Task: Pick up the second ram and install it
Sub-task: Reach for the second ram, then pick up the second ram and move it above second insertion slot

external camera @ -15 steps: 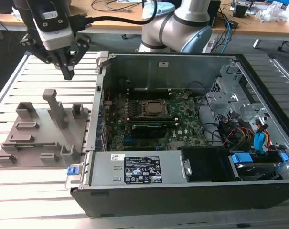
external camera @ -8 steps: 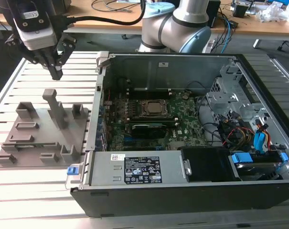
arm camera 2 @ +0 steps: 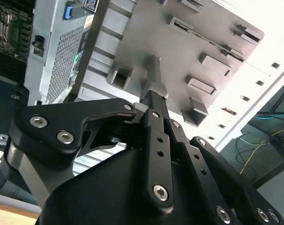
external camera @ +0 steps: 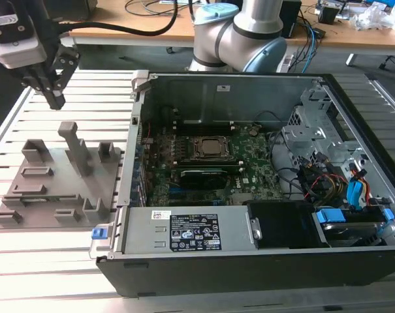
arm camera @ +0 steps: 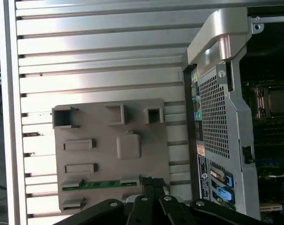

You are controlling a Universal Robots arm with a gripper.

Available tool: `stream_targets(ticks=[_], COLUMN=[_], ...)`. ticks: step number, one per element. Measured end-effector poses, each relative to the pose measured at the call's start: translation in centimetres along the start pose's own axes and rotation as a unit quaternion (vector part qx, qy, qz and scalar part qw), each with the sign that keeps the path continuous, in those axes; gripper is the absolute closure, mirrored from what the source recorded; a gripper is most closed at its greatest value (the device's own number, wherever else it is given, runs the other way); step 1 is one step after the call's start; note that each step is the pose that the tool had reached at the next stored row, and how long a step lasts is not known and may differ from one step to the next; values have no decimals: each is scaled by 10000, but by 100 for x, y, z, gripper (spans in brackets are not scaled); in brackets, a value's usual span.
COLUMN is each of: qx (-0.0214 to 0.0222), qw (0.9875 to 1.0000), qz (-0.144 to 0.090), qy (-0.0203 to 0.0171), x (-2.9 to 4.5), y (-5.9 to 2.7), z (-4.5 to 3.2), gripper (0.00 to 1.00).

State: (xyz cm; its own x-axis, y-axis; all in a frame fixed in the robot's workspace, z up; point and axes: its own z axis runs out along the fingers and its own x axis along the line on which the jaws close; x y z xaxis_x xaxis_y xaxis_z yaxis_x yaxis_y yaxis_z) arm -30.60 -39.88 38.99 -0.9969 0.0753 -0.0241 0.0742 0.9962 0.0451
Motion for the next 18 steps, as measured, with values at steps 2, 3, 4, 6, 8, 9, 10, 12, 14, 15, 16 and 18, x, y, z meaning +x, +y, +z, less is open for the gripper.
stream_targets(ticks=[2,3,4,6,8,9,10,12,14,15,16,18], qx=[0,0,0,0,0,0,0,0,0,0,0,0], qw=[10000,10000,10000,10000,10000,10000,10000,10000,10000,10000,10000,10000], qz=[-1,0,0,-1,-1,0,0,0,0,0,0,0], qy=[0,0,0,0,0,0,0,0,0,0,0,0], x=[114,165,204,222,234,243,250,260,270,277,286,298], y=[-9,-13,-15,-17,-18,-18,-19,-20,-20,-21,-22,-22], z=[-2,-3,-3,-4,-4,-4,-4,-4,-4,-5,-5,-5], gripper=[89,89,89,89,89,89,89,89,89,89,89,89])
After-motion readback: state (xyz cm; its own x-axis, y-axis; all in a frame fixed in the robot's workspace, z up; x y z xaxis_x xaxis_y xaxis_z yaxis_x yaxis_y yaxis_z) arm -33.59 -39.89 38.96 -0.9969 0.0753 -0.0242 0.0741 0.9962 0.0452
